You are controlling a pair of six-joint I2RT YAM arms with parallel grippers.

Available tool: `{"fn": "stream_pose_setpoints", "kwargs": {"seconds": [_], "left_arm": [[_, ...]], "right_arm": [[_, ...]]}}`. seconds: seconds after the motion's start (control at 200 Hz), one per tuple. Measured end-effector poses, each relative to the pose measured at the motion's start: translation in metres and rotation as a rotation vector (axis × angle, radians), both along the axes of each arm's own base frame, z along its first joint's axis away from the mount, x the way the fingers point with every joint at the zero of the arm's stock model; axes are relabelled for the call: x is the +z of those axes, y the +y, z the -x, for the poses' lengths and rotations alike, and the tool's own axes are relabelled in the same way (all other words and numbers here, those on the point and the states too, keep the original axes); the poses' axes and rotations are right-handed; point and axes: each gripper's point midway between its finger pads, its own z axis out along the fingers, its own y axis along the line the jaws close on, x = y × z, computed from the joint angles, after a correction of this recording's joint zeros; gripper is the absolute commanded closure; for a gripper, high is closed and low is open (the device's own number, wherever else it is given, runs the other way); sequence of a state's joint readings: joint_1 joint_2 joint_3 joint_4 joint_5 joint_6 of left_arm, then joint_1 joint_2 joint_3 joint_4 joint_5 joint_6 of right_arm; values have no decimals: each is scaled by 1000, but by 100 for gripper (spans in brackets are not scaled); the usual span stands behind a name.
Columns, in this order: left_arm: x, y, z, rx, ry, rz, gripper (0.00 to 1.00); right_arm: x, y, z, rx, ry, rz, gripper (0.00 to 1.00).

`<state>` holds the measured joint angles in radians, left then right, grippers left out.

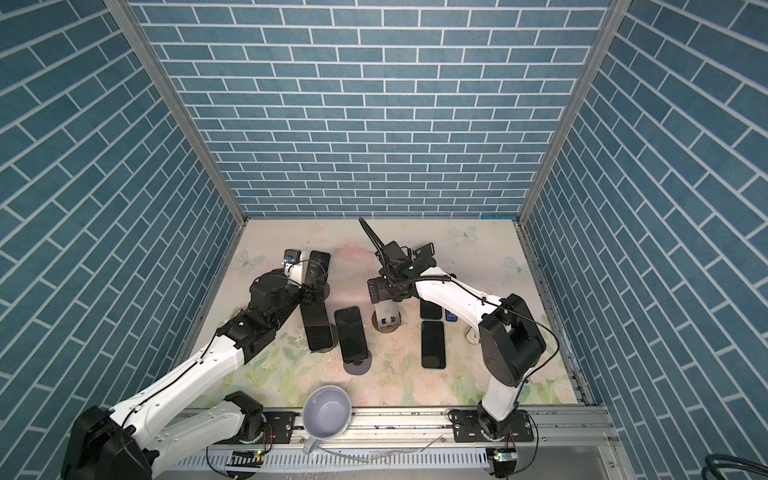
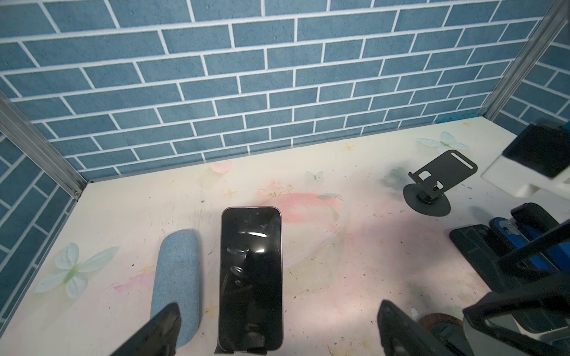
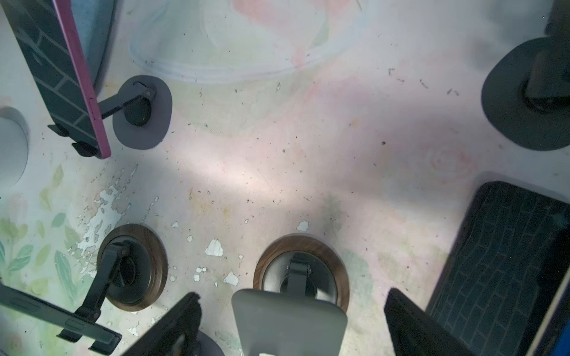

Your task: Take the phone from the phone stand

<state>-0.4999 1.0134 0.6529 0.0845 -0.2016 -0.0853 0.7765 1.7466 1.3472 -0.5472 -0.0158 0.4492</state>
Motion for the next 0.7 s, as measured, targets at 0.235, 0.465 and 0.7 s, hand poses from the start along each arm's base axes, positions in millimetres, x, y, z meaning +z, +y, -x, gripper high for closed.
{"fn": "stream_pose_setpoints", "kwargs": {"seconds": [0.235, 0.465, 0.7], "left_arm": [[0, 0, 0, 0, 0, 0, 0], [0, 0, 0, 0, 0, 0, 0], [0, 0, 0, 0, 0, 0, 0]], "right_arm": [[-23, 1, 8, -2, 49, 50, 11], [-37, 0, 19, 1, 75, 111, 19], [-44, -3, 20, -27, 85, 133, 37]]}}
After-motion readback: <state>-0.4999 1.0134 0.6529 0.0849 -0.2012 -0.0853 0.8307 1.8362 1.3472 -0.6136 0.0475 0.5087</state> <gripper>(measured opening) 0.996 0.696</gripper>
